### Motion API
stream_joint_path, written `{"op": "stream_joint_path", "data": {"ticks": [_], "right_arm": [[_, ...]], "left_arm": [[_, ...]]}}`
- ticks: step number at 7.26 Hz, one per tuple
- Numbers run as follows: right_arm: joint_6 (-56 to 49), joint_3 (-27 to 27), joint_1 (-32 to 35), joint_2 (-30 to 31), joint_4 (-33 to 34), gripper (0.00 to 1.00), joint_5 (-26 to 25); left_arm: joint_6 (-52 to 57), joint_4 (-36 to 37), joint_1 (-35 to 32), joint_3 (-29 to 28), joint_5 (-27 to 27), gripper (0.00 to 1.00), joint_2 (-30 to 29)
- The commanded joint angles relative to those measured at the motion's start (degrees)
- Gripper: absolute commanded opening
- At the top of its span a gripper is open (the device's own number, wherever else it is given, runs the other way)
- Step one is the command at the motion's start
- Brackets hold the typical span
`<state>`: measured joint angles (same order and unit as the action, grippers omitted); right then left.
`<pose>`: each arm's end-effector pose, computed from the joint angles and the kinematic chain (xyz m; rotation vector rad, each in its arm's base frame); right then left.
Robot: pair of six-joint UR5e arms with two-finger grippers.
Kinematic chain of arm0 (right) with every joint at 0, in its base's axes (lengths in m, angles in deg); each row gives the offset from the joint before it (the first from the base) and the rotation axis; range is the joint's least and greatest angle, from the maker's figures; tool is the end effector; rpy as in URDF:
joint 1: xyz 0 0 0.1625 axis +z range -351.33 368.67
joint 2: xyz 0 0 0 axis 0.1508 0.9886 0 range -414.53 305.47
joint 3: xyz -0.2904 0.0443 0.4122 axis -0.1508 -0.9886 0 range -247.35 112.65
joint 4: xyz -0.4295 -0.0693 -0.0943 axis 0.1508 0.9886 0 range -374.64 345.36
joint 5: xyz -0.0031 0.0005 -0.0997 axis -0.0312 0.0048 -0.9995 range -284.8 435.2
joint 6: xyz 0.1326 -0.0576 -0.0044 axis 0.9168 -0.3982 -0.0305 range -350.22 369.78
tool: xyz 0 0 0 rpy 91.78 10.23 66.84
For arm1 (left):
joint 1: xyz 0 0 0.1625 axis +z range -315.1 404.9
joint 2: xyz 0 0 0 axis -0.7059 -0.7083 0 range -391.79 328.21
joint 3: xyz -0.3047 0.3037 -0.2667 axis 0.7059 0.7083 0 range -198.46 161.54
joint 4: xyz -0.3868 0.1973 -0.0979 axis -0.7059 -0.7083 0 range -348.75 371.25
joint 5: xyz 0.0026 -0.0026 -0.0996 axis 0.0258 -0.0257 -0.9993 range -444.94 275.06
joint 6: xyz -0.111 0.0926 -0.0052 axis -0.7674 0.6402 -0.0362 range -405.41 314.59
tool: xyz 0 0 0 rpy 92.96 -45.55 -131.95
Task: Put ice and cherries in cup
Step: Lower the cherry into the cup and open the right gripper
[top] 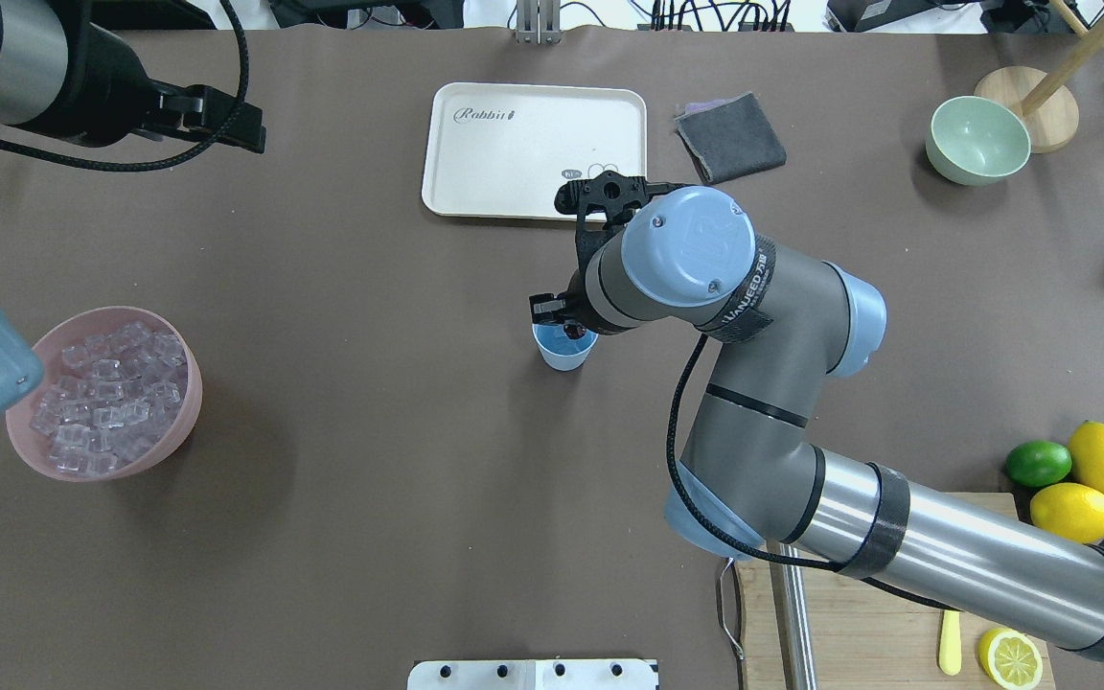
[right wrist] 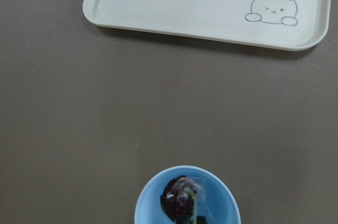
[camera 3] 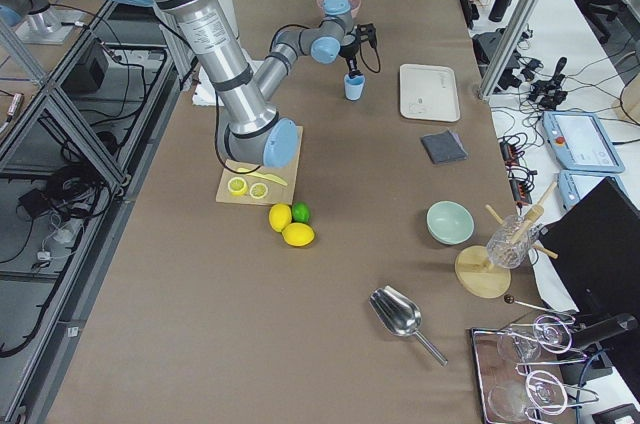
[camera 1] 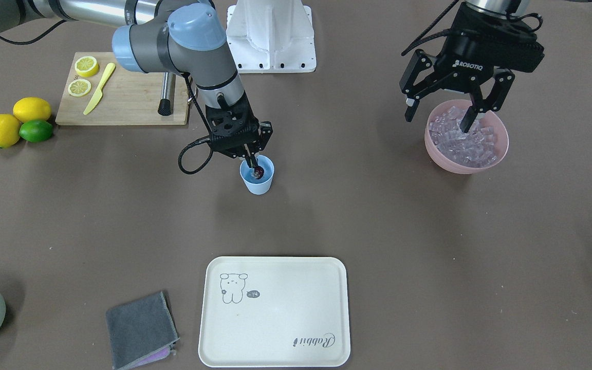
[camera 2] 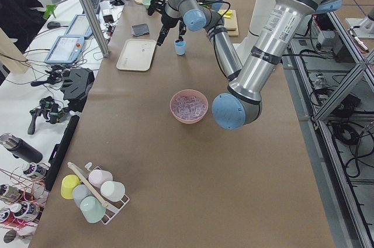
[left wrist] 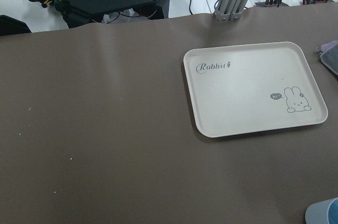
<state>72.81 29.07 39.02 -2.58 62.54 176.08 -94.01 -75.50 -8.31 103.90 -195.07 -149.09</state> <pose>-0.6269 -0.4898 0.2563 0.3256 -0.9578 -0.0410 0.3014 -0.5424 0.2380 0.4964 0.8961 -0.0150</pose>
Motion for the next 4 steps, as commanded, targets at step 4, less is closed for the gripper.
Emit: {"op": "stream_joint_path", "data": {"ticks": [4], "right_arm": [[3.8, 2.9, 2.7, -1.0, 3.4, 1.00, 6.2]], "left_arm": [[4.2, 0.0, -1.0, 0.0, -0.1, 0.98, 0.3]]}}
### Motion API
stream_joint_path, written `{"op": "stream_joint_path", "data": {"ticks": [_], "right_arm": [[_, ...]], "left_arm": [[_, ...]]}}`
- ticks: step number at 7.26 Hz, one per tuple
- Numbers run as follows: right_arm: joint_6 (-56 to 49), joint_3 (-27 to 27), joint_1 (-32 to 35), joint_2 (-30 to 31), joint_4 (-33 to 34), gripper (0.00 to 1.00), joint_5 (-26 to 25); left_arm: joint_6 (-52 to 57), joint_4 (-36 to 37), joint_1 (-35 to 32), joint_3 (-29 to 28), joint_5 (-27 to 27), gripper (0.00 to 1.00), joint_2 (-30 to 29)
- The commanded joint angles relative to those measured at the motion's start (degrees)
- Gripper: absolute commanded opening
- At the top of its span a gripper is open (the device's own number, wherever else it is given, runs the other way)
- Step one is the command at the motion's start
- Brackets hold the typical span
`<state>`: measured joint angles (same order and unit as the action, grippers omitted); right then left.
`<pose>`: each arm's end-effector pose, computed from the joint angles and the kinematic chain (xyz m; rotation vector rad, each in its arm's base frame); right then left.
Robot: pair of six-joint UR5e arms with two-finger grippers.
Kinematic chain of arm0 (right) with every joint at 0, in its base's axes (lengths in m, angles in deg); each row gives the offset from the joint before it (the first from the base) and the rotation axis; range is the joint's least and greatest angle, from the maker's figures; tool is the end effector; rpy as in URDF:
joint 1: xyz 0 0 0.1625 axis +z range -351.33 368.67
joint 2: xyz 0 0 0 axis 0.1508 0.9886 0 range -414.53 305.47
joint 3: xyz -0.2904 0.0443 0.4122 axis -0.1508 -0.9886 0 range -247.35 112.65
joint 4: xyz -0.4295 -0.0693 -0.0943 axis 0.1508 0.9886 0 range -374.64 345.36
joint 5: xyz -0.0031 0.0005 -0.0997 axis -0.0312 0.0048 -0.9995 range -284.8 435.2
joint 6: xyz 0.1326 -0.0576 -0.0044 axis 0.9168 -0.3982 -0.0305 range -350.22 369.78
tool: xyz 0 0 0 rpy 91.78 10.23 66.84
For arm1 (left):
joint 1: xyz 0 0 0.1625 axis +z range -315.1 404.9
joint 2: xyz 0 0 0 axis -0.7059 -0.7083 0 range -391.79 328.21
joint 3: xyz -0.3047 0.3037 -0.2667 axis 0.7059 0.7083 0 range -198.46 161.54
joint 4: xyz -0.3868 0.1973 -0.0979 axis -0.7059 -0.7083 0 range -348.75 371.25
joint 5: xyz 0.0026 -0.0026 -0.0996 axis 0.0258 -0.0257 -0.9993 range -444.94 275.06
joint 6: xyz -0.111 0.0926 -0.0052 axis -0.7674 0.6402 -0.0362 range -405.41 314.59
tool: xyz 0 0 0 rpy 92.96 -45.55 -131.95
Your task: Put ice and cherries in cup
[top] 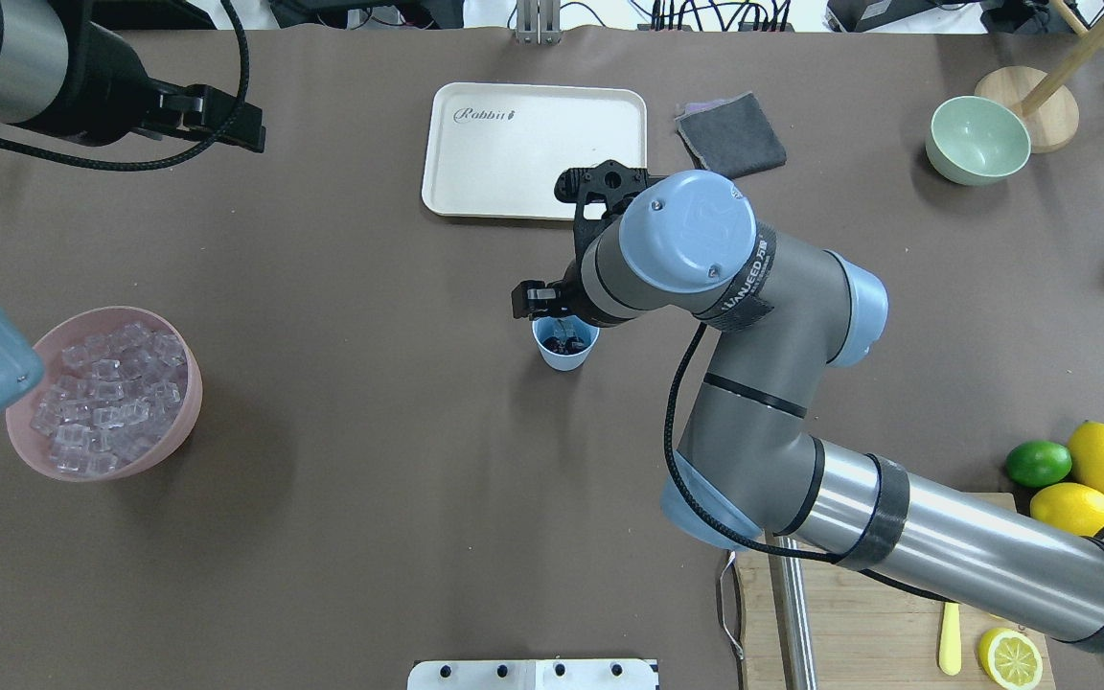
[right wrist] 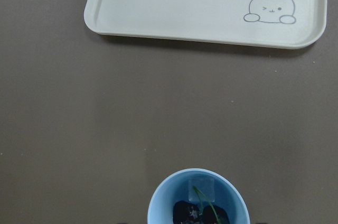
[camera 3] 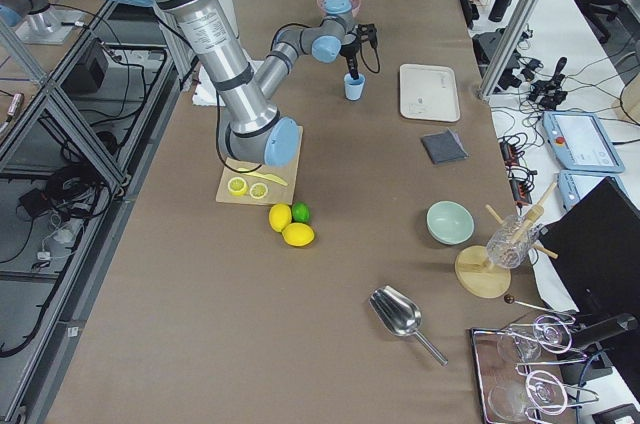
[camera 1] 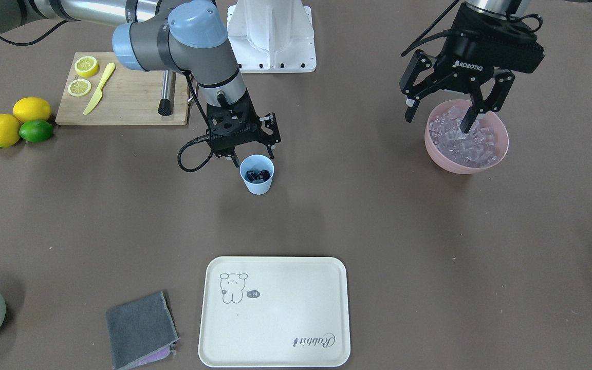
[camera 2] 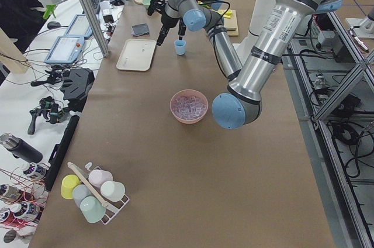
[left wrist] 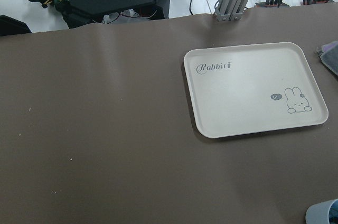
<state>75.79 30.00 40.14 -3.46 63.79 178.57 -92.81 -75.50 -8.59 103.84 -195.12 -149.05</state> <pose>-0.6165 -0.4943 0.2396 0.2789 -0.9881 0.0011 0.2990 -0.5441 0.2388 0.5060 0.8891 -0.0003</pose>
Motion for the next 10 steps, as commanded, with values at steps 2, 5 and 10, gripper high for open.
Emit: {"op": "stream_joint_path", "data": {"ticks": [2, 5, 10], "right_arm": [[0.0, 10.2, 3.3, 0.8, 13.1, 1.00, 5.7], [-4.3, 16.2, 11.8, 10.2, 14.2, 1.00, 13.9], [-26.1, 16.2, 25.5, 24.5, 14.3, 1.00, 19.1]], "left_arm": [[10.3, -0.4, -6.2, 0.3, -6.9, 0.98, 4.6], [16.6, -6.0, -13.5, -1.1, -7.7, 0.98, 13.7], [19.3, -23.2, -22.1, -12.2, -7.1, 0.98, 21.9]]}}
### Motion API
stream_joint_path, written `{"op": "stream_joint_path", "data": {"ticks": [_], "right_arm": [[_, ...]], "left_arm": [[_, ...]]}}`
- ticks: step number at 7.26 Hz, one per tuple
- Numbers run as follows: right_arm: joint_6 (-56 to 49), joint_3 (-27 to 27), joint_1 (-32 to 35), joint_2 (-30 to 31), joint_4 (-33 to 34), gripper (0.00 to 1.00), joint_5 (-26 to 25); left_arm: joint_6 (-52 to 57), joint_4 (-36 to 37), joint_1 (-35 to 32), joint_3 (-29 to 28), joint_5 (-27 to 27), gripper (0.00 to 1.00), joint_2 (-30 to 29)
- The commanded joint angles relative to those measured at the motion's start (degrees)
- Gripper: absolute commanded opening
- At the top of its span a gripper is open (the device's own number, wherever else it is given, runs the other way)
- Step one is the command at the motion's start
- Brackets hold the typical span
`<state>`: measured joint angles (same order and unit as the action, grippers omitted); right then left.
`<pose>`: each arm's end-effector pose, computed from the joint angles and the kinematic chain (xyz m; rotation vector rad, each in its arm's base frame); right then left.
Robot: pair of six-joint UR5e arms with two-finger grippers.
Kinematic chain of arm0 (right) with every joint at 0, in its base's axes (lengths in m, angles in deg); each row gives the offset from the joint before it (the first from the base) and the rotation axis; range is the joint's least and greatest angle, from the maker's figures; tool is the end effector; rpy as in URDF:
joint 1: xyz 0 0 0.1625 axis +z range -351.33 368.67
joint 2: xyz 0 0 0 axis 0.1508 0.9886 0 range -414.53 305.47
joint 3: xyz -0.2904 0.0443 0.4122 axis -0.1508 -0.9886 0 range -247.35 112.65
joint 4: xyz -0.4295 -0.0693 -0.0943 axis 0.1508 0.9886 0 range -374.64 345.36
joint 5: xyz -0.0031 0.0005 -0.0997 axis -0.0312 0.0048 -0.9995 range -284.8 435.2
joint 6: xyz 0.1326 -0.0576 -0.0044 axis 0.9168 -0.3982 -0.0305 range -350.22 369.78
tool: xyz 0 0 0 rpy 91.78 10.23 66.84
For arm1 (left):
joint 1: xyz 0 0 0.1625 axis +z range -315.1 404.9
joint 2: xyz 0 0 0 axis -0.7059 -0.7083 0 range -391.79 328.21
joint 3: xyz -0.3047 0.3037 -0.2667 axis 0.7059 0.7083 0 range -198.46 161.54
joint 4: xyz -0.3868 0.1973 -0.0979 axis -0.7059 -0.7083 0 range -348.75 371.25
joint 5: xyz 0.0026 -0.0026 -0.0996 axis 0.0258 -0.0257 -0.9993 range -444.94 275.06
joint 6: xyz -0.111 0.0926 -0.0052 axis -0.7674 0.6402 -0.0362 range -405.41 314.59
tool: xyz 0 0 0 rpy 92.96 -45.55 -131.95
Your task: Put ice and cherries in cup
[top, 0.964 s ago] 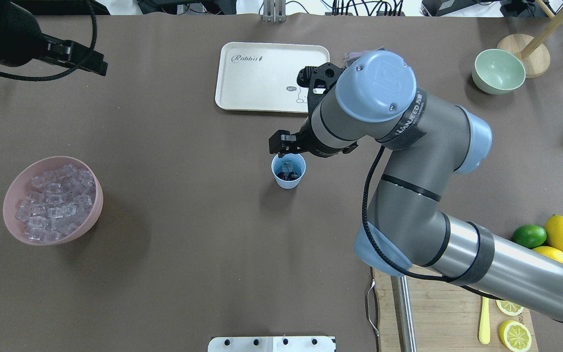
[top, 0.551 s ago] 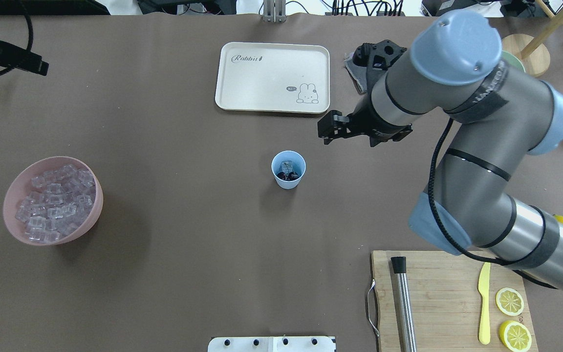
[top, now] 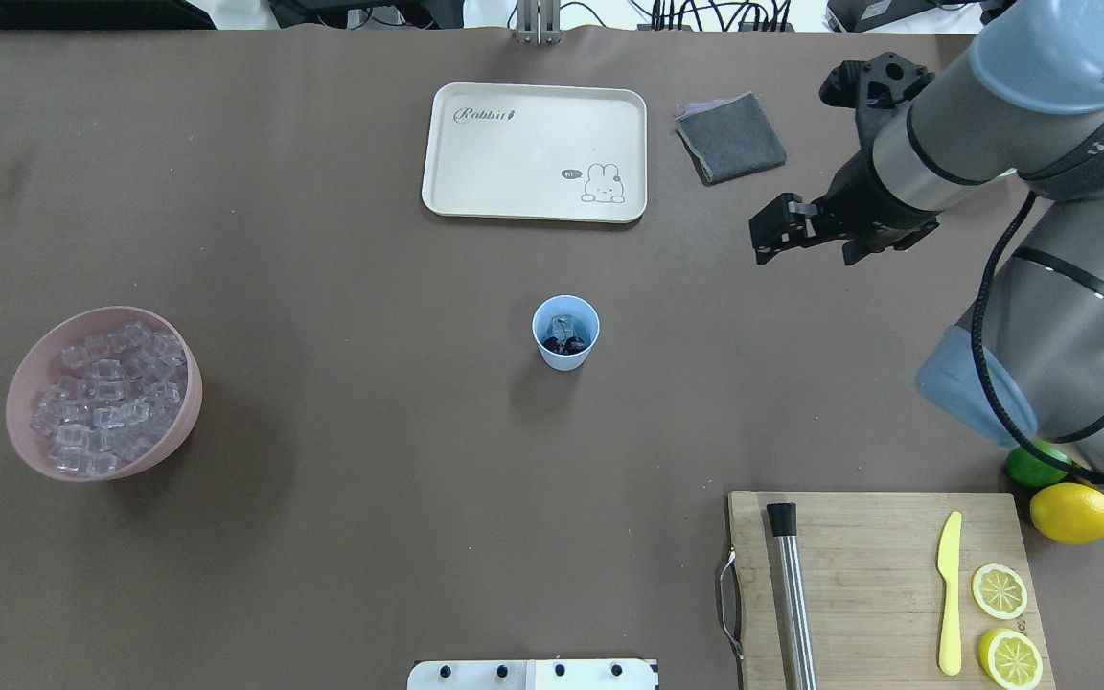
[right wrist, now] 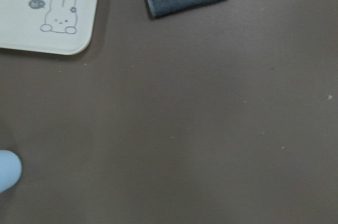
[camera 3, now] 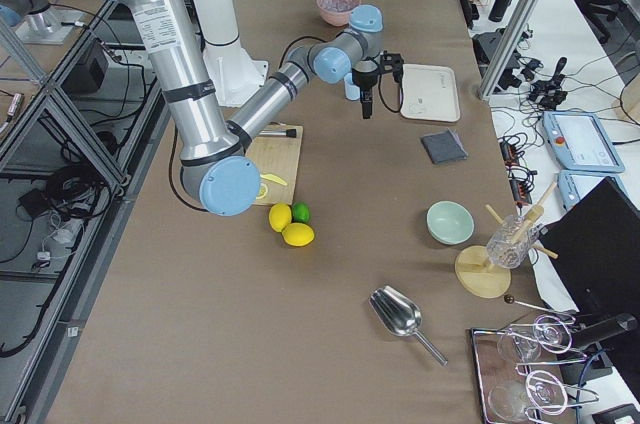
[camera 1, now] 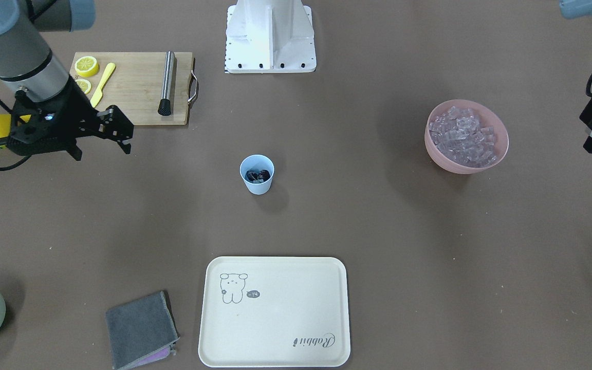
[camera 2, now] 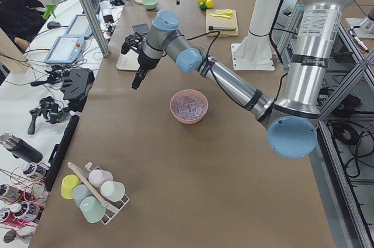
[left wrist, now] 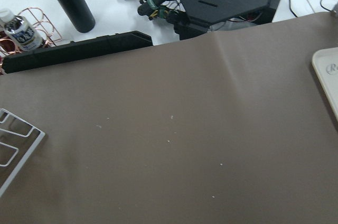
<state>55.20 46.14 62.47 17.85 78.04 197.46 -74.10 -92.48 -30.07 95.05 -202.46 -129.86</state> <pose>-0.3253 -0.5394 0.3994 0.1400 -0.8352 -0.0376 0.0899 -0.5910 0.4607 0.5490 0.7097 -0.0324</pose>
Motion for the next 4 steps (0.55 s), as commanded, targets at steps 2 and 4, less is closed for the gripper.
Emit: {"op": "stream_joint_path", "data": {"ticks": [2, 4], "right_arm": [[-17.3, -0.4, 11.5, 10.6, 0.0, 1.00, 7.2], [-34.2, -1.5, 22.5, 20.5, 0.2, 1.00, 9.1]], "left_arm": [[0.7, -6.1, -5.3, -8.5, -0.3, 0.98, 3.7], [8.6, -6.0, -8.6, -9.5, -1.5, 0.98, 9.7]]}}
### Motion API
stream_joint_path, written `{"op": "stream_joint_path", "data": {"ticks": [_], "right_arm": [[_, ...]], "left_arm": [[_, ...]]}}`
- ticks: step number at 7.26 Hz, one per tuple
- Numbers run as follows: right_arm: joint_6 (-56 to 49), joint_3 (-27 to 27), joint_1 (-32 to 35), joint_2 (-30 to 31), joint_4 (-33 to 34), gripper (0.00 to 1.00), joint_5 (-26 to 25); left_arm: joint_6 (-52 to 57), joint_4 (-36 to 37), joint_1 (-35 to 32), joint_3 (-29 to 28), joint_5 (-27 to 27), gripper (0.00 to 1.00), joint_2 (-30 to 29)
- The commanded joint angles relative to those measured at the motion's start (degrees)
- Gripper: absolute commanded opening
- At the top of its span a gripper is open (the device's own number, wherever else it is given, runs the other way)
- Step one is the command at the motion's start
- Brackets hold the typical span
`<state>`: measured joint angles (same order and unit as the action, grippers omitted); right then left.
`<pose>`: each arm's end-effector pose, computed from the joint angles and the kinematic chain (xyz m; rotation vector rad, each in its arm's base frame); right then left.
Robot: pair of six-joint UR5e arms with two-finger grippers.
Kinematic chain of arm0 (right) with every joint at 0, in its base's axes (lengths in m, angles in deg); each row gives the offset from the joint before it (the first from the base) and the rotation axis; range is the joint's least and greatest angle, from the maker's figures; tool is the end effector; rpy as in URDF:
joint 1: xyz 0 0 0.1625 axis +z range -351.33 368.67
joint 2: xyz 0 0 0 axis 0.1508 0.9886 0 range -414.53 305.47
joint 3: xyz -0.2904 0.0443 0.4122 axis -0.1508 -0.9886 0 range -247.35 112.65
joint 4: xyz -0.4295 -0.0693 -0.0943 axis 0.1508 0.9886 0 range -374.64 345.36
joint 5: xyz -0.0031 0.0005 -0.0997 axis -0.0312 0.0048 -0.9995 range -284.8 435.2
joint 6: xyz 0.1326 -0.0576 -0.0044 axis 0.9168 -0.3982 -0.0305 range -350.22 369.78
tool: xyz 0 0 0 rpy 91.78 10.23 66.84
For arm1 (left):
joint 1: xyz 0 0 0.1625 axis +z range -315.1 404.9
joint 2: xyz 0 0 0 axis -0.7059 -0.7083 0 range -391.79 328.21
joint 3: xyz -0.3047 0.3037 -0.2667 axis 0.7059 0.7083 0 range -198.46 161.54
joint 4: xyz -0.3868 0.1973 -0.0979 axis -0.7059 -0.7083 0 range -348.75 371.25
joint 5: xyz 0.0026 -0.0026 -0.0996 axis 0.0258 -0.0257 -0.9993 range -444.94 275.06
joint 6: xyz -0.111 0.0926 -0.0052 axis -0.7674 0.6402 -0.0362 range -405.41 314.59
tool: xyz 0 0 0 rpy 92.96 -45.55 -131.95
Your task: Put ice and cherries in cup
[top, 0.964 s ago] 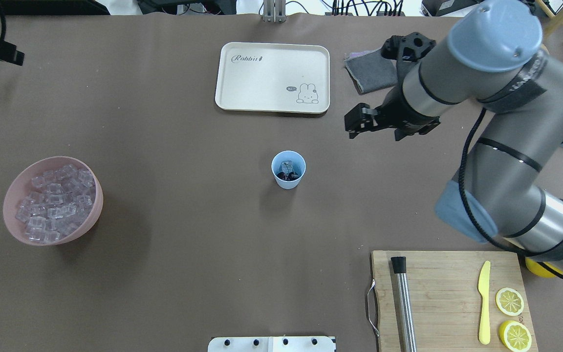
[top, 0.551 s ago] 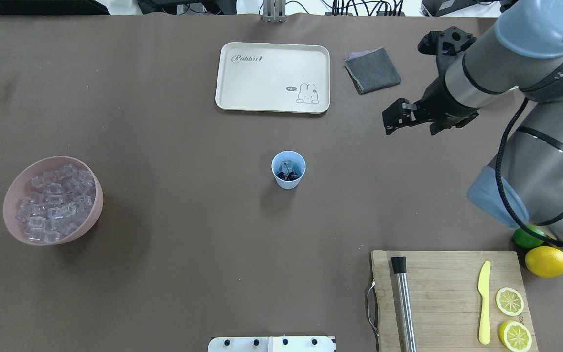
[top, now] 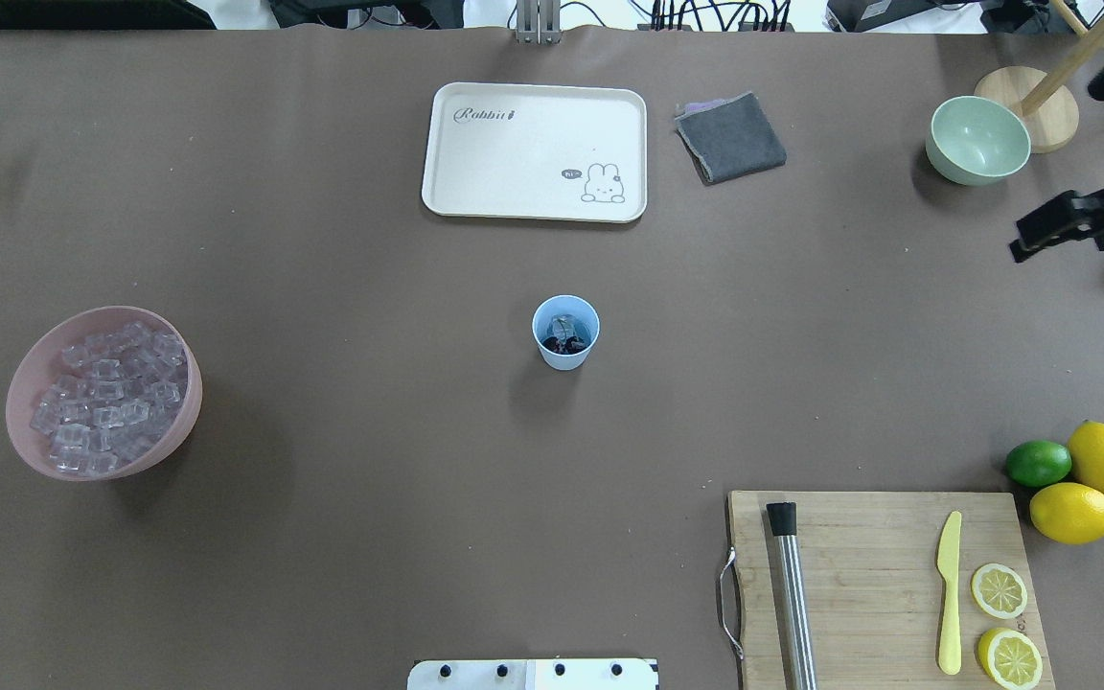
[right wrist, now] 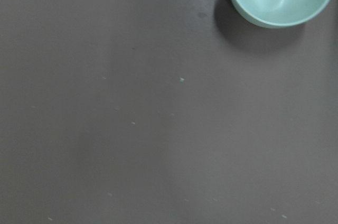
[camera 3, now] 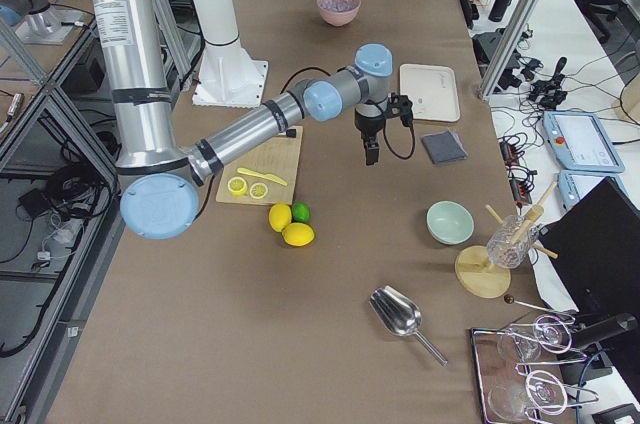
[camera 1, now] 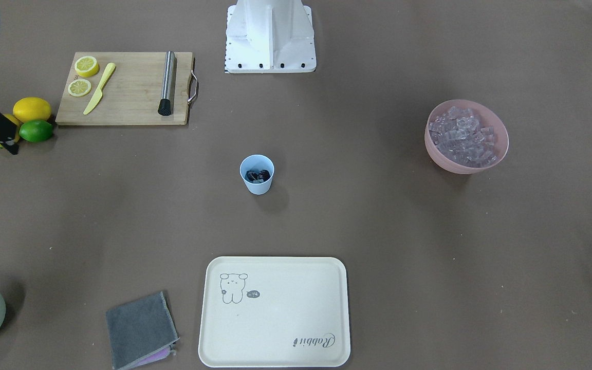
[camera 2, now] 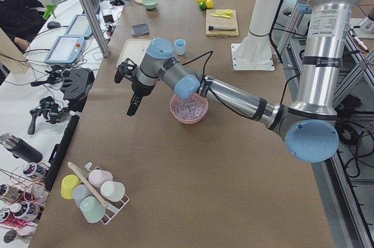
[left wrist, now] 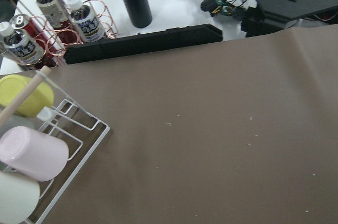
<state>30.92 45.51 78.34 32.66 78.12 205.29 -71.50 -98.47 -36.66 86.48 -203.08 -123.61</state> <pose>-0.1509 -0.5227 0.5471 0.1143 -0.7811 -0.1265 0.0206 -0.5819 0.5893 0.4544 0.6379 -0.1360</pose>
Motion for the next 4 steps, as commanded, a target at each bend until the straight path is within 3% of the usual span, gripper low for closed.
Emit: {"op": "stream_joint_path", "data": {"ticks": [1, 3, 4], "right_arm": [[-17.9, -2.4, 11.6, 9.0, 2.1, 1.00, 1.2], [-28.8, -3.7, 20.6, 11.9, 8.7, 1.00, 0.5], [-35.1, -6.1, 26.1, 12.2, 8.8, 1.00, 1.2]], "left_arm": [[16.3, 0.2, -5.7, -2.8, -4.7, 0.98, 5.9], [19.0, 1.2, -13.5, -6.8, -21.2, 0.98, 8.7], [21.4, 1.3, -15.5, -7.3, -23.3, 0.98, 11.1]]}}
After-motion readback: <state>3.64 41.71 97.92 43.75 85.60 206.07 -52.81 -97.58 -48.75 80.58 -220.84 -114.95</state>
